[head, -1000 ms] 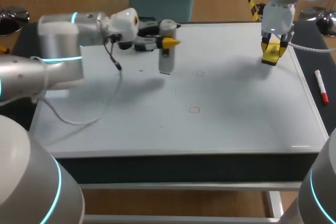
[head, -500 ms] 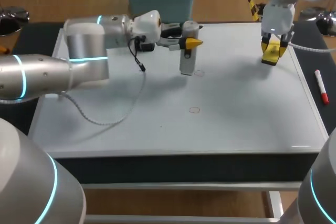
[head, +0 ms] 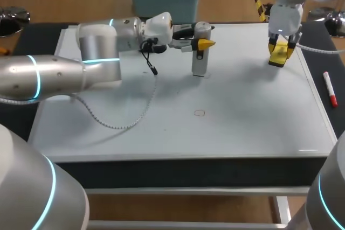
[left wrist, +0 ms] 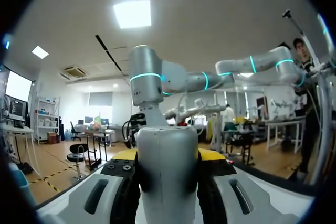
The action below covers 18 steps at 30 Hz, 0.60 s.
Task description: Pick up the inspection probe, press it on each red-marked spot on the whiteboard one by one, put down the probe, pick up the eraser, and wipe off all the red marks.
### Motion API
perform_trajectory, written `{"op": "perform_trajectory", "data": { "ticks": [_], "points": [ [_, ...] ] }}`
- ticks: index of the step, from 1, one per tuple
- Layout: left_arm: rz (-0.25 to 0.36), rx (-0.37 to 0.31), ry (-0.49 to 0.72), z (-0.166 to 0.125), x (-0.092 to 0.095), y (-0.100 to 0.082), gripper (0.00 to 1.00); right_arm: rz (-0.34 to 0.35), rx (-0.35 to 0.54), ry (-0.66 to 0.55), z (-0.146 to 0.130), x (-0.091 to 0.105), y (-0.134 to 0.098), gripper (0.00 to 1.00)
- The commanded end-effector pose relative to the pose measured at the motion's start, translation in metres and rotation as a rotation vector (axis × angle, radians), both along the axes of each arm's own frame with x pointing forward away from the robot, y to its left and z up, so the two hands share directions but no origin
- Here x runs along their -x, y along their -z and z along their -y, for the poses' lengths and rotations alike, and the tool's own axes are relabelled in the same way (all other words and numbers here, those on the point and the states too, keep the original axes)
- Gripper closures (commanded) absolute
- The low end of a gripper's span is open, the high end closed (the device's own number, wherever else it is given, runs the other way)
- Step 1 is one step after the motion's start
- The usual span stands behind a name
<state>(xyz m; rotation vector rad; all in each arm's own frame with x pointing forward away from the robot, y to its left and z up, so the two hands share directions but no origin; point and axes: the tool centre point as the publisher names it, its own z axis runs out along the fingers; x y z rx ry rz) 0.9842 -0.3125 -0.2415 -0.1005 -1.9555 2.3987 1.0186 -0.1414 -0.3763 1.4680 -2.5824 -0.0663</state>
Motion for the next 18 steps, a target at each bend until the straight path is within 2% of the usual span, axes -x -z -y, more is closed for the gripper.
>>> {"op": "perform_trajectory", "data": {
  "ticks": [1,18],
  "points": [
    [-0.007,0.023,0.01,0.009,-0.009,0.006,1.0,-0.001,0.002,-0.002,0.001,-0.001,-0.001,1.0],
    [-0.021,0.018,0.013,0.017,-0.016,0.018,1.0,-0.001,0.002,-0.002,0.001,-0.001,-0.001,1.0]
  ]
}}
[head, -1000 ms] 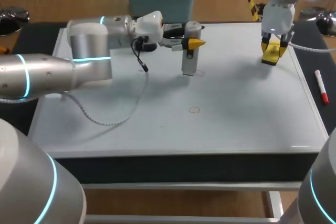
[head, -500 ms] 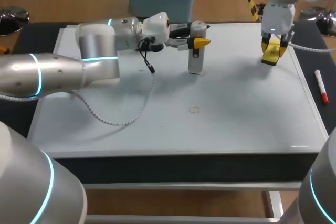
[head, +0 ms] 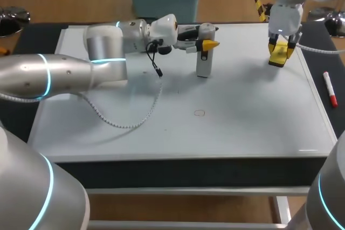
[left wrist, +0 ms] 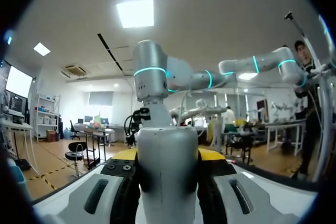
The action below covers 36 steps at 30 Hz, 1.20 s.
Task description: Pick up the inspection probe, press it on each red-marked spot on the whiteboard one by one, put down the probe, pick up the eraser, and wipe off all the red marks.
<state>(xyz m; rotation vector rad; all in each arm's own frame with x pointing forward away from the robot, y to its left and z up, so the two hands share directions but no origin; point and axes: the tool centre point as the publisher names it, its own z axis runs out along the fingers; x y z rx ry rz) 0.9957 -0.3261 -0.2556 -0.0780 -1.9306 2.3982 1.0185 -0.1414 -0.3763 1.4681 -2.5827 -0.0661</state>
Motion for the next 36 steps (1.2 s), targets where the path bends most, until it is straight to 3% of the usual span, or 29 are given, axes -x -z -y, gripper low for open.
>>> {"op": "perform_trajectory", "data": {
  "ticks": [1,19,36],
  "points": [
    [0.001,0.006,0.009,0.0038,-0.0042,0.004,1.0,-0.001,0.002,-0.002,0.0007,-0.0006,-0.001,1.0],
    [-0.004,-0.001,0.035,0.005,-0.0052,0.0126,1.0,-0.001,0.002,-0.002,0.0007,-0.0006,-0.001,1.0],
    [0.004,-0.01,0.036,0.0036,-0.0031,0.0094,1.0,-0.001,0.002,-0.002,0.0007,-0.0006,-0.001,1.0]
  ]
}}
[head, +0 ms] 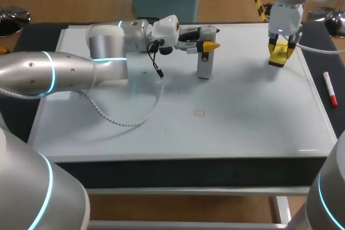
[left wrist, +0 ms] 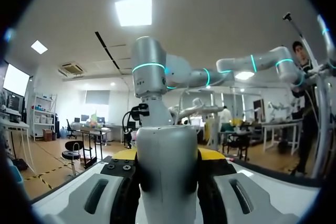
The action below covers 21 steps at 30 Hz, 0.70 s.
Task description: Pick up the inspection probe, press it on each red-marked spot on the whiteboard one by one, put down the probe, pick up the eraser, and wipe off all the red marks.
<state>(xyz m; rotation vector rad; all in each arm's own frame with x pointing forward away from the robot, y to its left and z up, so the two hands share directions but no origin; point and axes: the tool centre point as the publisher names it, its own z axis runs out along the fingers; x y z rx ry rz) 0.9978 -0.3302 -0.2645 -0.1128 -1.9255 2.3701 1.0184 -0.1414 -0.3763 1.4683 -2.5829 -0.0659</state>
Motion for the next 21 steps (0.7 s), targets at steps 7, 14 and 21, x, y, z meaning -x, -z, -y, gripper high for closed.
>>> {"op": "perform_trajectory", "data": {
  "ticks": [7,14,21],
  "points": [
    [0.016,-0.003,0.001,-0.007,0.003,-0.01,1.0,-0.002,0.002,-0.002,0.001,-0.001,-0.001,1.0],
    [0.035,-0.036,-0.006,-0.027,0.004,-0.03,1.0,-0.002,0.002,-0.002,0.001,-0.001,-0.001,1.0],
    [0.05,-0.051,-0.049,-0.067,0.002,-0.049,1.0,-0.002,0.002,-0.002,0.001,-0.001,-0.001,1.0]
  ]
}}
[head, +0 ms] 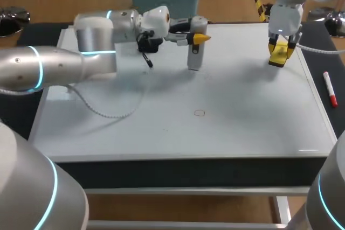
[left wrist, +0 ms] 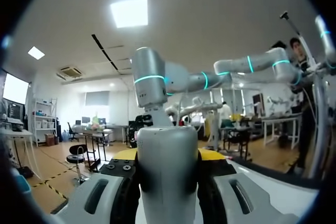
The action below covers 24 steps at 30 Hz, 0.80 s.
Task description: Pick up the inspection probe, press it on each red-marked spot on the whiteboard one by one, put down the probe, pick up the eraser, and wipe off all the red marks.
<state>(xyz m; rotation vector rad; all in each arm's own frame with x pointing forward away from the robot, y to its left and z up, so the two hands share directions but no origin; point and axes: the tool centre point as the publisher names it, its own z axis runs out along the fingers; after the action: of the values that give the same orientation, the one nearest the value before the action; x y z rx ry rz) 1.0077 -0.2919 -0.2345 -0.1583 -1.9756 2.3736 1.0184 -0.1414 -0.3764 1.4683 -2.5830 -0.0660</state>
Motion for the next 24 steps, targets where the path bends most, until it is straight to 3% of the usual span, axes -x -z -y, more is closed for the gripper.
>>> {"op": "perform_trajectory", "data": {
  "ticks": [1,7,13,19,24],
  "points": [
    [0.007,-0.03,-0.051,-0.036,0.012,-0.022,1.0,-0.002,0.002,-0.002,0.001,-0.001,-0.001,1.0],
    [0.006,-0.004,-0.133,-0.081,0.006,-0.031,1.0,-0.002,0.002,-0.002,0.001,-0.001,-0.001,1.0],
    [0.003,-0.02,-0.213,-0.124,0.003,-0.035,1.0,-0.002,0.002,-0.002,0.001,-0.001,-0.001,1.0],
    [-0.027,-0.024,-0.289,-0.167,0.003,-0.026,1.0,-0.002,0.002,-0.002,0.001,-0.001,-0.001,1.0],
    [-0.056,0.013,-0.341,-0.199,0.004,-0.021,1.0,-0.002,0.002,-0.002,0.001,-0.001,-0.001,1.0]
  ]
}}
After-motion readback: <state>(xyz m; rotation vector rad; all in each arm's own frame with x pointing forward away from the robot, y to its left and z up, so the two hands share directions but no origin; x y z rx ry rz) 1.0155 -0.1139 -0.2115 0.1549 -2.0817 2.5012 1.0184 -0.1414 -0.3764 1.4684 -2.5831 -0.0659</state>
